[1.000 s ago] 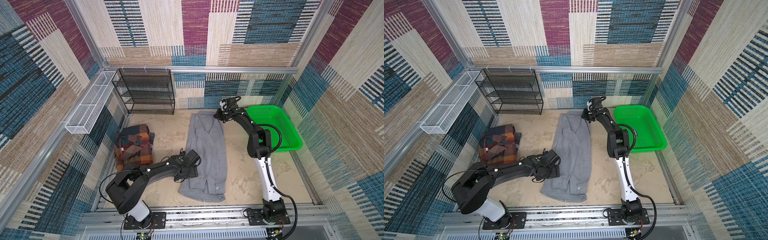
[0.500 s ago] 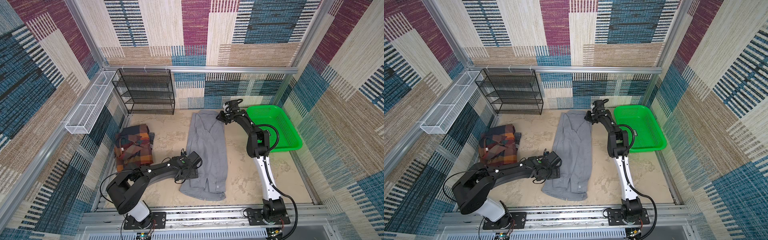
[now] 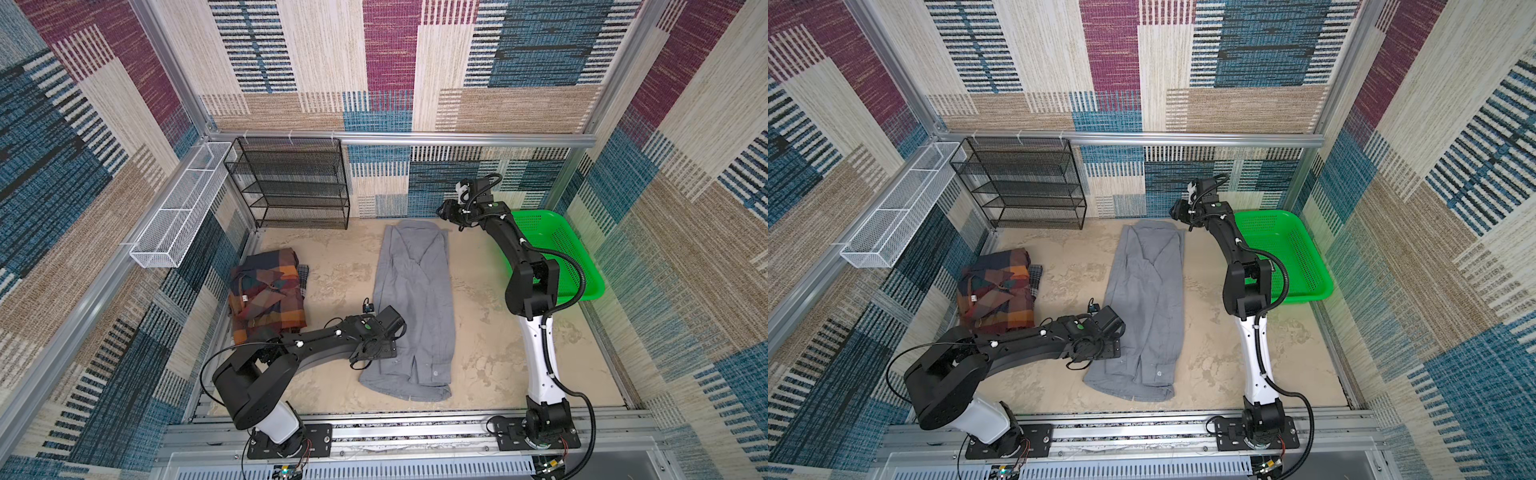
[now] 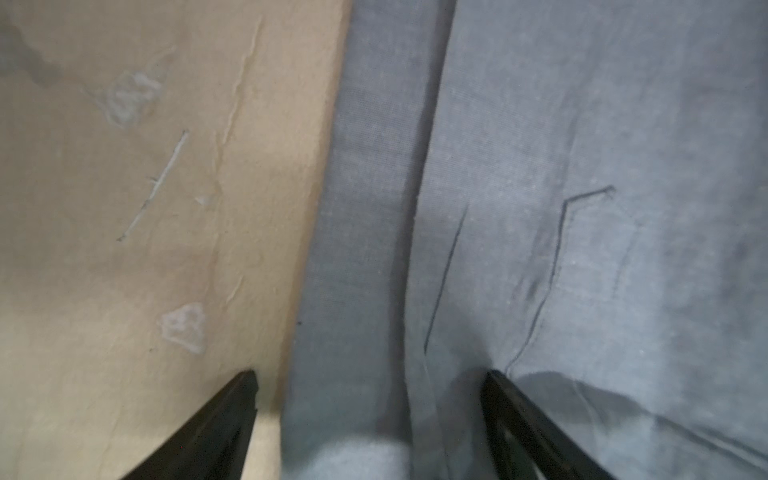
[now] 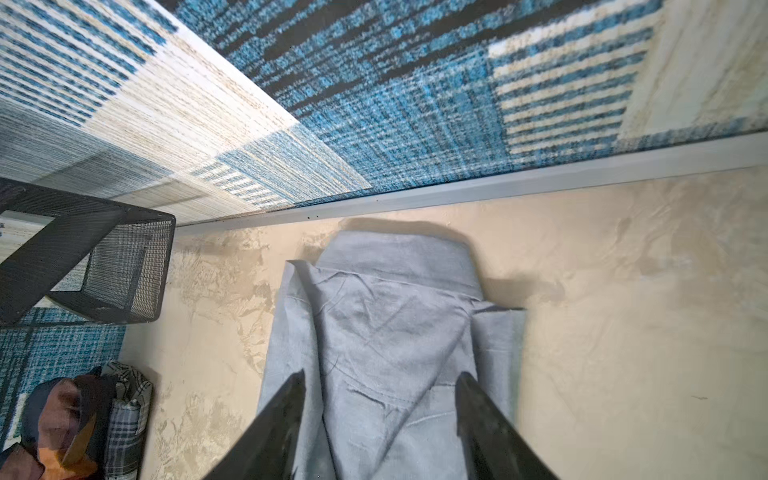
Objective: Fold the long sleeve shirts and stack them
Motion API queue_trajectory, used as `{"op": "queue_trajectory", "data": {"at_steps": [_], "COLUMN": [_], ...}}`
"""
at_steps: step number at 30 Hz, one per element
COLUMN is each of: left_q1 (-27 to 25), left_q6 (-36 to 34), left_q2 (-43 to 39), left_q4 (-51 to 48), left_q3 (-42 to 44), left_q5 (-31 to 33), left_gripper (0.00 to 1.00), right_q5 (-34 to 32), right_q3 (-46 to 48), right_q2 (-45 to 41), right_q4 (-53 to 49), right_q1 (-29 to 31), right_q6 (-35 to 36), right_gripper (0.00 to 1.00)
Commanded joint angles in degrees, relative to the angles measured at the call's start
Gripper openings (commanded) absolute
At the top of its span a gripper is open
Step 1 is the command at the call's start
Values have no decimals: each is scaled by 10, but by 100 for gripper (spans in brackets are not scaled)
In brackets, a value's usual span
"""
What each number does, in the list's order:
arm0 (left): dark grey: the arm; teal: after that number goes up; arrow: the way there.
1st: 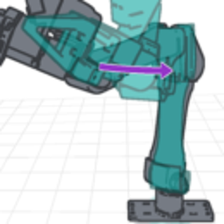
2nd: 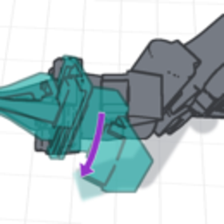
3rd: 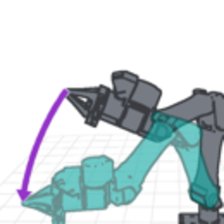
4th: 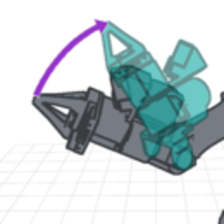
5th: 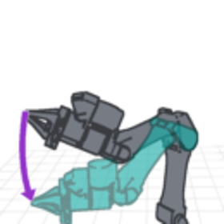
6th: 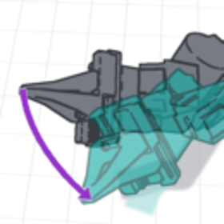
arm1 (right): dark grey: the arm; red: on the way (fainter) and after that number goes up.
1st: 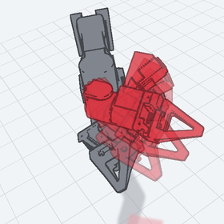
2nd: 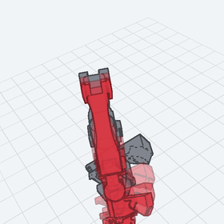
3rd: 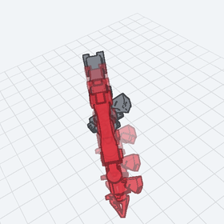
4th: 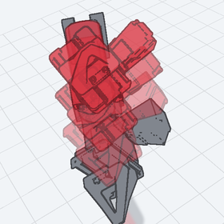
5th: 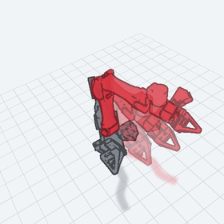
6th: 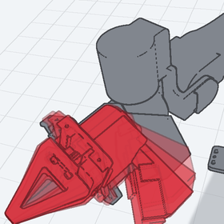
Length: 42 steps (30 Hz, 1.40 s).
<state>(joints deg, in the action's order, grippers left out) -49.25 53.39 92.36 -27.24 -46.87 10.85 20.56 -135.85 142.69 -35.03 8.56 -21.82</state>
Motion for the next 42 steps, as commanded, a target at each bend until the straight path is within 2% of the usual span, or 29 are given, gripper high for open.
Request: {"op": "queue_trajectory", "data": {"at_steps": [1, 5, 9, 15, 17, 22, 24, 28, 31, 33, 36, 38, 39, 40, 42], "left_q1": [2, 2, 3, 5, 5, 4, 4, 4, 5, 5, 4, 4, 4, 4, 3], "left_q6": [37, 38, 26, -4, -10, -6, -11, -29, -41, -47, -51, -46, -44, -43, -42], "left_q2": [24, 15, -6, -56, -65, -71, -80, -109, -106, -105, -126, -124, -116, -103, -78], "left_q4": [-1, -4, -25, -59, -65, -56, -83, -125, -137, -180, -174, -140, -131, -122, -107], "left_q3": [43, 44, 36, 13, 6, -6, -30, -57, -63, -82, -86, -75, -74, -73, -74], "left_q5": [-140, -139, -125, -95, -99, -142, -135, -89, -86, -59, -63, -83, -91, -97, -111], "left_gripper": [88, 88, 88, 89, 89, 89, 89, 89, 86, 86, 86, 83, 79, 70, 67], "right_q5": [41, 72, 70, 39, 25, 37, 30, 22, 22, 20, 19, 20, 19, 19, 20], "right_q3": [38, 55, 82, 246, 301, 430, 483, 550, 597, 625, 663, 692, 704, 716, 736], "right_q2": [18, 44, 36, -125, -182, -297, -331, -393, -445, -478, -523, -555, -568, -582, -609], "right_q4": [20, 31, 24, 94, 111, 157, 168, 174, 177, 174, 165, 164, 163, 162, 158], "right_q1": [-2, -3, -3, 4, 10, 36, 54, 80, 84, 86, 89, 92, 92, 93, 93], "right_q6": [-13, -22, -17, -28, -32, -42, -41, -36, -35, -31, -21, -18, -19, -19, -16], "right_gripper": [59, 59, 58, 59, 60, 61, 61, 61, 61, 61, 61, 61, 61, 61, 61]}}
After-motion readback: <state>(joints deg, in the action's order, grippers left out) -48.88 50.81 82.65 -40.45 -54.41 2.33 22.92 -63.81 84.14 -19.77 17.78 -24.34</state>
